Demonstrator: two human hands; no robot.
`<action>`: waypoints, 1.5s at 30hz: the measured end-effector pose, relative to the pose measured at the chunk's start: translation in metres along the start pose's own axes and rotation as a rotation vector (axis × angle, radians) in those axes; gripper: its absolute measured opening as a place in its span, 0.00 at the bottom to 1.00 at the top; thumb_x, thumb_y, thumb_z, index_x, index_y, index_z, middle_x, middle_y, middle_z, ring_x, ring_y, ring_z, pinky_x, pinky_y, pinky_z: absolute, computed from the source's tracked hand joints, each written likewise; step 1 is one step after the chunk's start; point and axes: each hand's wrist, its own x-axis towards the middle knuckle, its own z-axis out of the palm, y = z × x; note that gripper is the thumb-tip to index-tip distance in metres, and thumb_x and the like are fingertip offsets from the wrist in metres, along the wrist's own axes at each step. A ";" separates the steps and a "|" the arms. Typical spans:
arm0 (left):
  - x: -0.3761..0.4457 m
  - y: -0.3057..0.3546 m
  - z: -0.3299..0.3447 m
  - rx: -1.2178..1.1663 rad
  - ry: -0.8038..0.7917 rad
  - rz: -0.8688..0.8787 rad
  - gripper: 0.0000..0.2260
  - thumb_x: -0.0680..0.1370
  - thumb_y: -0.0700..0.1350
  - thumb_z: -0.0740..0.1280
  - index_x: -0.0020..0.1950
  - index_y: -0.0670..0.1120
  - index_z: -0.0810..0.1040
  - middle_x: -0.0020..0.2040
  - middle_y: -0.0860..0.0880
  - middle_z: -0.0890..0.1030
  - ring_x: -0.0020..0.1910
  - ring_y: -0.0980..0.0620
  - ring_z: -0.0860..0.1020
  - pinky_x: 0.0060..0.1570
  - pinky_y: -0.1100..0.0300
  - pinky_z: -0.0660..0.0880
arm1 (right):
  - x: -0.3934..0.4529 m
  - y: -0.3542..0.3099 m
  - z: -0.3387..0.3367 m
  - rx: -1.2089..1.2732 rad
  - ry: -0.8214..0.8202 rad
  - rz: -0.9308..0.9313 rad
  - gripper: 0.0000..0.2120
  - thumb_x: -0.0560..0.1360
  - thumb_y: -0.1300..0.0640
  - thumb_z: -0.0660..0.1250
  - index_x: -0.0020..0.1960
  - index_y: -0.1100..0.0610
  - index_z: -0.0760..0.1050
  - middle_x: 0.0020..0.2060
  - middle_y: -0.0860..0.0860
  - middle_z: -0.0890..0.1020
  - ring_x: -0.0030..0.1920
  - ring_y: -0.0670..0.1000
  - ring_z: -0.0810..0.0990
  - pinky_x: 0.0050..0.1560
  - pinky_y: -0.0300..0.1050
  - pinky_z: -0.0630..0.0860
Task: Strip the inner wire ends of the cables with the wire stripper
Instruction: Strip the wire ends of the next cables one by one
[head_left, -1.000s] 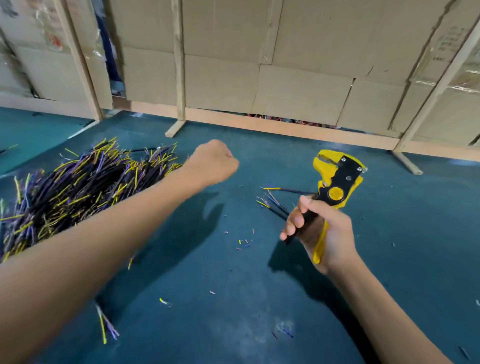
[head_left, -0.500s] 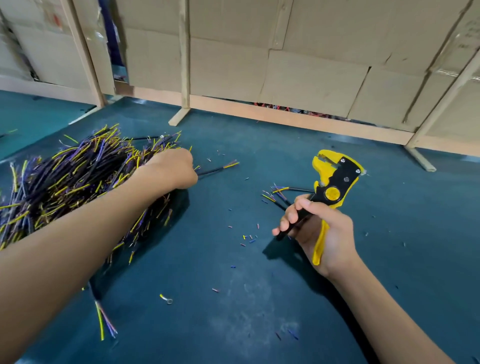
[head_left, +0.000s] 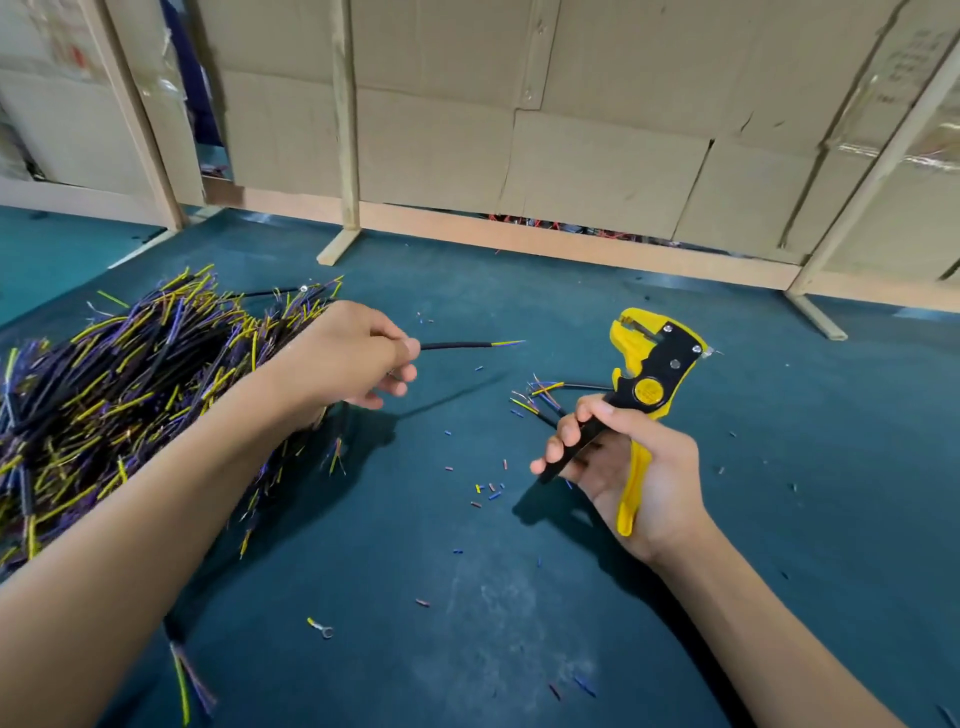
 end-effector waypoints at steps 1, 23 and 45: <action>-0.002 -0.001 0.004 -0.150 -0.008 0.024 0.07 0.81 0.44 0.67 0.48 0.41 0.80 0.35 0.47 0.82 0.30 0.52 0.80 0.28 0.62 0.75 | -0.001 -0.003 0.000 0.015 0.008 -0.001 0.07 0.71 0.58 0.67 0.42 0.61 0.74 0.35 0.59 0.74 0.35 0.60 0.76 0.41 0.59 0.80; -0.016 -0.039 0.042 -0.828 0.115 0.367 0.06 0.80 0.43 0.69 0.43 0.45 0.78 0.46 0.41 0.85 0.51 0.41 0.85 0.41 0.55 0.81 | 0.079 -0.081 -0.022 -1.920 0.066 0.536 0.11 0.63 0.53 0.66 0.39 0.60 0.78 0.27 0.53 0.84 0.21 0.52 0.77 0.27 0.38 0.71; -0.032 -0.029 0.040 -0.885 -0.153 0.521 0.26 0.72 0.37 0.75 0.68 0.47 0.71 0.57 0.40 0.83 0.48 0.34 0.85 0.43 0.49 0.82 | 0.011 0.023 0.060 -0.122 -0.079 0.103 0.06 0.71 0.65 0.71 0.46 0.62 0.75 0.44 0.61 0.85 0.42 0.59 0.84 0.44 0.57 0.82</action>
